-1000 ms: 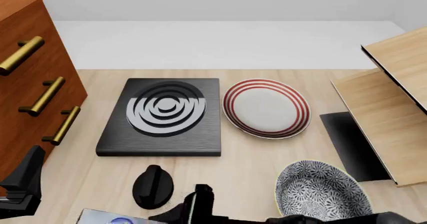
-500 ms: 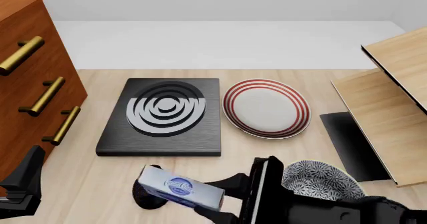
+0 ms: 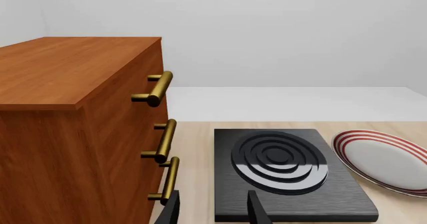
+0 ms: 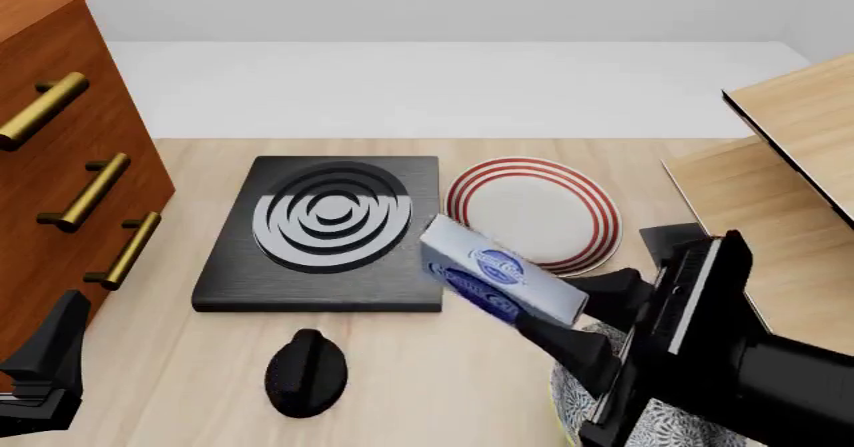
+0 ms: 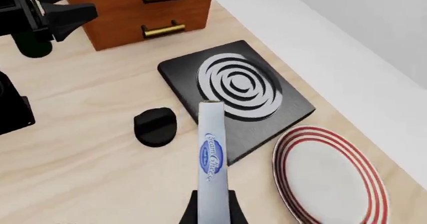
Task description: Pick up the cream cheese and put it in the bowl.
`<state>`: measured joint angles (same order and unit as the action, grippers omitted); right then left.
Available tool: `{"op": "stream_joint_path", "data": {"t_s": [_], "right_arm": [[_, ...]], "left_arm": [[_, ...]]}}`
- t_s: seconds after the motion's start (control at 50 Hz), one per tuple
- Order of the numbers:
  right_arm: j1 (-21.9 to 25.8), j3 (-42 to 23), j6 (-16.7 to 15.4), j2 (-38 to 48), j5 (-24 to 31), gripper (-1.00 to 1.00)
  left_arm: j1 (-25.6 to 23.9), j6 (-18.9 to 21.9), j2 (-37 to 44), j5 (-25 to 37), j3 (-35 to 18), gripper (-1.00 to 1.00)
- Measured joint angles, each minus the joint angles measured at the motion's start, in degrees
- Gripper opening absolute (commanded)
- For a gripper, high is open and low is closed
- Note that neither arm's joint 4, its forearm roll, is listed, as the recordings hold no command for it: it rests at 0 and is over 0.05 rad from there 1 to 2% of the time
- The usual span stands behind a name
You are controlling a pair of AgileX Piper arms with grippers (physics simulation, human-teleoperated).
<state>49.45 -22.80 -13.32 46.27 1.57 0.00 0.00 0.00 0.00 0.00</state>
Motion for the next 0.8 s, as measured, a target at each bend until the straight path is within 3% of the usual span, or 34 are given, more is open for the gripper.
{"op": "stream_joint_path", "data": {"t_s": [0.36,0.8], "right_arm": [[-8.78,-0.49,-1.20,-12.50,14.32,-1.00],[-17.17,-0.45,-3.18,-21.96,27.92,-1.00]], "left_arm": [[0.00,0.00,0.00,0.00,0.00,1.00],[0.00,0.00,0.00,0.00,0.00,1.00]]}}
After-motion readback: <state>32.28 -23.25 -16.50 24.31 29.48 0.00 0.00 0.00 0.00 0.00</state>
